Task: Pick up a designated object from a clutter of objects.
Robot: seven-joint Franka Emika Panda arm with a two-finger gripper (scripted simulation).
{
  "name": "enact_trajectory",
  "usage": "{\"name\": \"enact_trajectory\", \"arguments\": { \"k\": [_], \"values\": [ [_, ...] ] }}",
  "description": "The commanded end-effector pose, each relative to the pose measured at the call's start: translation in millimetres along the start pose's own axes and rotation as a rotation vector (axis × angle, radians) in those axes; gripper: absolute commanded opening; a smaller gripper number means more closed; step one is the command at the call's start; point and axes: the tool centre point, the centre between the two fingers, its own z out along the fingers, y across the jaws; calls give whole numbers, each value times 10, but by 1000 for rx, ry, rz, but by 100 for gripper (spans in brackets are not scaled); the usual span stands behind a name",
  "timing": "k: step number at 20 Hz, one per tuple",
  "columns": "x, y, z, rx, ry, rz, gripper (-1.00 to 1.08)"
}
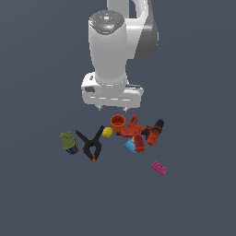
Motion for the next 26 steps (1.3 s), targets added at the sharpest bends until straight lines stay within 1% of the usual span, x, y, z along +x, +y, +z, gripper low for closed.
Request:
{"name": "enact_trajectory", "arguments": {
  "k": [1,9,17,21,26],
  "values": [
    [19,22,130,3,6,25,100],
    [55,134,712,15,33,142,100],
    [-6,277,1308,23,64,273,100],
    [-55,336,1519,24,76,323,100],
    [-106,388,1691,24,86,365,100]
  ]
}}
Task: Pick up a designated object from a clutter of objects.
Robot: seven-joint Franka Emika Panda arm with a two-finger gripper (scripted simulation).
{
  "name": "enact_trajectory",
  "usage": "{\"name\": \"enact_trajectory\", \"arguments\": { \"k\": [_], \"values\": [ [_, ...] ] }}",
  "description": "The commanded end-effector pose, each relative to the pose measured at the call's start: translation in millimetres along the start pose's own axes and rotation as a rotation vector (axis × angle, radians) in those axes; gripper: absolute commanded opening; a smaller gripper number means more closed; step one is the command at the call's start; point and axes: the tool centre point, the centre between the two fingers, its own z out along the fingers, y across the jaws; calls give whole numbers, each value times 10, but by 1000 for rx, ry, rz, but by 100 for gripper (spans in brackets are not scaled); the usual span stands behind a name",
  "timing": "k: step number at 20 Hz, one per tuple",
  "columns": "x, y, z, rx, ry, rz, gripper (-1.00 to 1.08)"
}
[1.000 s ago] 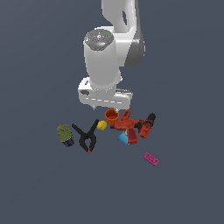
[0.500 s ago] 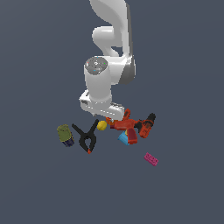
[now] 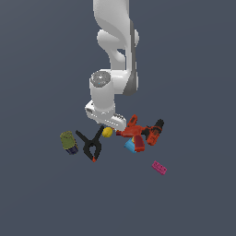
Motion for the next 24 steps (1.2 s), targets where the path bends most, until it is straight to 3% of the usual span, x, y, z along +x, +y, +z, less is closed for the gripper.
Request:
{"name": "enact_trajectory", "arguments": {
  "k": [1,12,24],
  "values": [
    [-17,30,67,0,6,18,100],
    [-37,56,164,0,8,31,100],
    [-40,61,593,0,10,34,100]
  ]
}}
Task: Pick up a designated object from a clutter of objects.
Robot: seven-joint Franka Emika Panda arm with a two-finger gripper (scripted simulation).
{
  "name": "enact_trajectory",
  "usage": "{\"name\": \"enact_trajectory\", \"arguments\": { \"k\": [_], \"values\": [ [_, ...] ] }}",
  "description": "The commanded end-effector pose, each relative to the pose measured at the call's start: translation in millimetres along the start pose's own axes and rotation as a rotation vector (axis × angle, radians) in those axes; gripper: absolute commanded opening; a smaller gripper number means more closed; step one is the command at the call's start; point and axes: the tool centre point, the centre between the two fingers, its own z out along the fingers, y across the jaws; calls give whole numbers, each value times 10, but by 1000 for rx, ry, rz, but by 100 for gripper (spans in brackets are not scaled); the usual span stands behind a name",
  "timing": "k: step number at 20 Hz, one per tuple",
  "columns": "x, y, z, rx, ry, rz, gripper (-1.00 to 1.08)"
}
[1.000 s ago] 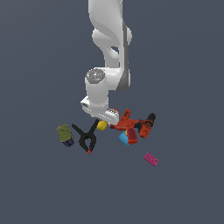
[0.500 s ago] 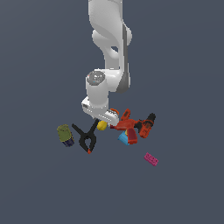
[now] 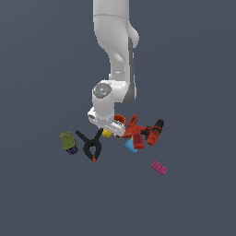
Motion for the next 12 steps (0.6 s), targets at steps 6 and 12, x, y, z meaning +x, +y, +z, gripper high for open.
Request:
{"name": "enact_trajectory", "arguments": {
  "k": [6,12],
  "values": [
    [6,-1,80,1,1,1,-100],
    [6,-1,80,1,1,1,-100]
  ]
}}
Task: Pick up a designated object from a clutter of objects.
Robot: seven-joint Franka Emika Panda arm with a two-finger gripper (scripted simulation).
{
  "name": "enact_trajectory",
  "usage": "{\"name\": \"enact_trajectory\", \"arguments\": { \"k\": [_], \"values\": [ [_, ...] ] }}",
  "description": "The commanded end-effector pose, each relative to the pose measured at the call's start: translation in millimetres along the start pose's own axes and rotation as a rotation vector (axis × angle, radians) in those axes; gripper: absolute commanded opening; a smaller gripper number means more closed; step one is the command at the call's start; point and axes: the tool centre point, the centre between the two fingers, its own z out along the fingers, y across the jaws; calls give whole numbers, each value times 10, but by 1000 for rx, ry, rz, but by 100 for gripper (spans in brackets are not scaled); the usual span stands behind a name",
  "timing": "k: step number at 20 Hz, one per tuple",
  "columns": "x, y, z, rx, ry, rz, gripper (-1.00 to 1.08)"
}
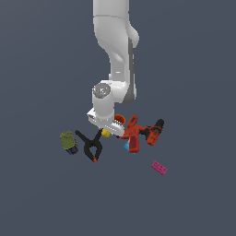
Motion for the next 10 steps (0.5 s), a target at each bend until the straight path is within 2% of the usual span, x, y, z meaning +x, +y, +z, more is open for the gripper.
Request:
{"name": "enact_trajectory", "arguments": {
  "k": [1,10],
  "values": [
    [-10,-1,71,-4,-6,-6,-100],
    [5,-20,-131,0,-1,-3,-100]
  ]
}}
